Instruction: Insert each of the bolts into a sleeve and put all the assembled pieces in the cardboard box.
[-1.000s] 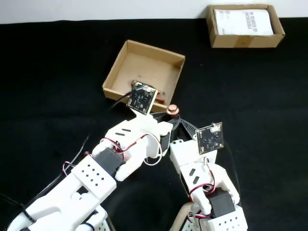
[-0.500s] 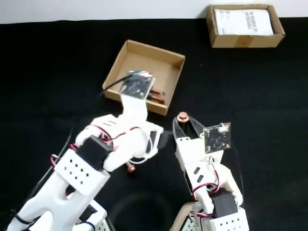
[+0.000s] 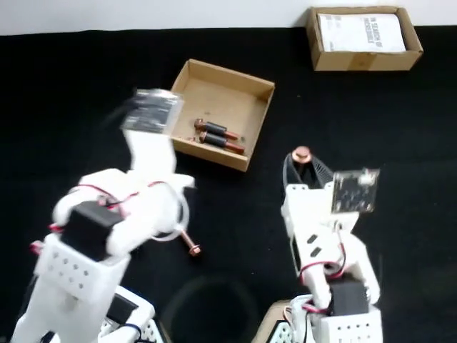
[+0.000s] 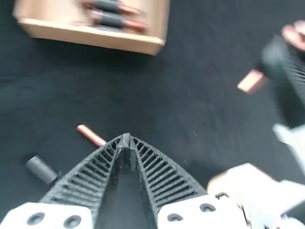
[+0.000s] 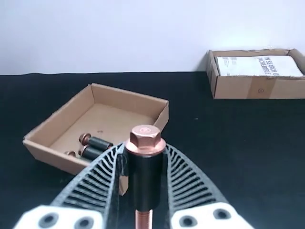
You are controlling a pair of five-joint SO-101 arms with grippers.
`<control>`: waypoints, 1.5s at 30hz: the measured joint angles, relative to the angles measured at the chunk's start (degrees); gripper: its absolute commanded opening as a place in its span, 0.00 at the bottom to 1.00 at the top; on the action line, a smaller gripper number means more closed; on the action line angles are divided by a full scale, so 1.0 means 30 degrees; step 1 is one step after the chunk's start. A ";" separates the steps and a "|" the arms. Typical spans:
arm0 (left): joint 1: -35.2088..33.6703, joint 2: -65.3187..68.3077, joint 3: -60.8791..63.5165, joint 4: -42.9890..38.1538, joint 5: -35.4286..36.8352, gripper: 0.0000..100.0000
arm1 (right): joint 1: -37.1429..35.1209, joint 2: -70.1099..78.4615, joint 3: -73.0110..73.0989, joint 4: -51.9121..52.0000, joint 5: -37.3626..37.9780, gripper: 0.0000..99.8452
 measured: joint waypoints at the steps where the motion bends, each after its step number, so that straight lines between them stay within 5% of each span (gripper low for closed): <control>1: -0.0879 -0.0352 0.0293 -0.0410 -0.0088 0.01 | 0.0000 0.1436 -0.1143 0.0000 0.0000 0.01; 9: -0.7502 -0.4073 0.4249 -0.3897 -0.2286 0.01 | 0.0000 1.4007 -1.1106 -0.0205 0.1143 0.01; 23: -1.3245 -1.5707 1.8930 -0.8117 -0.2667 0.01 | -0.2930 3.3612 -2.6462 -0.0938 0.8996 0.01; 40: -1.9194 -1.7934 2.4527 -1.0842 -0.2637 0.01 | -0.4425 4.4337 -3.2059 -0.1582 1.2454 0.01; 45: -1.9341 -1.7934 2.4527 -1.0842 -0.2637 0.01 | -0.5011 4.4425 -3.2703 0.0029 1.2425 0.13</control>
